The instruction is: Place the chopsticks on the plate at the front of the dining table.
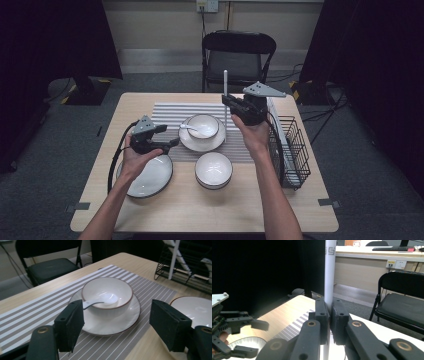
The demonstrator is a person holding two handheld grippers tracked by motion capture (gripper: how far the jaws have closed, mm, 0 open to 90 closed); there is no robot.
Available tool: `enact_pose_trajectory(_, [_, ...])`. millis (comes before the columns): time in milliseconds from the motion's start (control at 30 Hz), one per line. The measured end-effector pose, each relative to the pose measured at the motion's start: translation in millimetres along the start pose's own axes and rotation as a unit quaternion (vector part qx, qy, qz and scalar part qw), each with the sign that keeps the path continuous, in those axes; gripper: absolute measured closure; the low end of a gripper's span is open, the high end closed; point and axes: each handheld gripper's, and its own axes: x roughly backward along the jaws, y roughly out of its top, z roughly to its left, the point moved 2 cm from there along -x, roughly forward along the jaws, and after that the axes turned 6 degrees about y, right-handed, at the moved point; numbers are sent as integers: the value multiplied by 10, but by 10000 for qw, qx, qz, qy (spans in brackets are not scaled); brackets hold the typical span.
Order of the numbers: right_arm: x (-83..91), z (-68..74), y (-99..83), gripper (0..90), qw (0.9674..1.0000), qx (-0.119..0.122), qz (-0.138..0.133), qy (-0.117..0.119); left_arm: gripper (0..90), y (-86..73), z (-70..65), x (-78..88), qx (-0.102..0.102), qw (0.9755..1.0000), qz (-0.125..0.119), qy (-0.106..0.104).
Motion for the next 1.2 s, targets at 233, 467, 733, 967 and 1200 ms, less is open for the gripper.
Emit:
enact_pose_trajectory(233, [-88, 83, 18, 853, 9999, 46, -25, 147, 283, 130, -142, -73, -53, 9996, -128, -235])
enact_pose_trajectory(467, [-190, 174, 30, 854, 9995, 3, -62, 305, 292, 177, -269, -167, 127, 9981, -143, -578])
enact_pose_trajectory(733, [-326, 288, -20, 854, 9989, -30, -45, 469, 367, 213, -374, -217, 61, 9962, -271, -830])
enact_pose_trajectory(967, [-423, 378, -52, 854, 9982, -50, -41, 599, 450, 240, -419, -320, 22, 9956, -349, -873])
enact_pose_trajectory(1200, [-484, 452, -84, 854, 9973, -88, -50, 729, 597, 244, -342, -419, 245, 9937, -430, -1008])
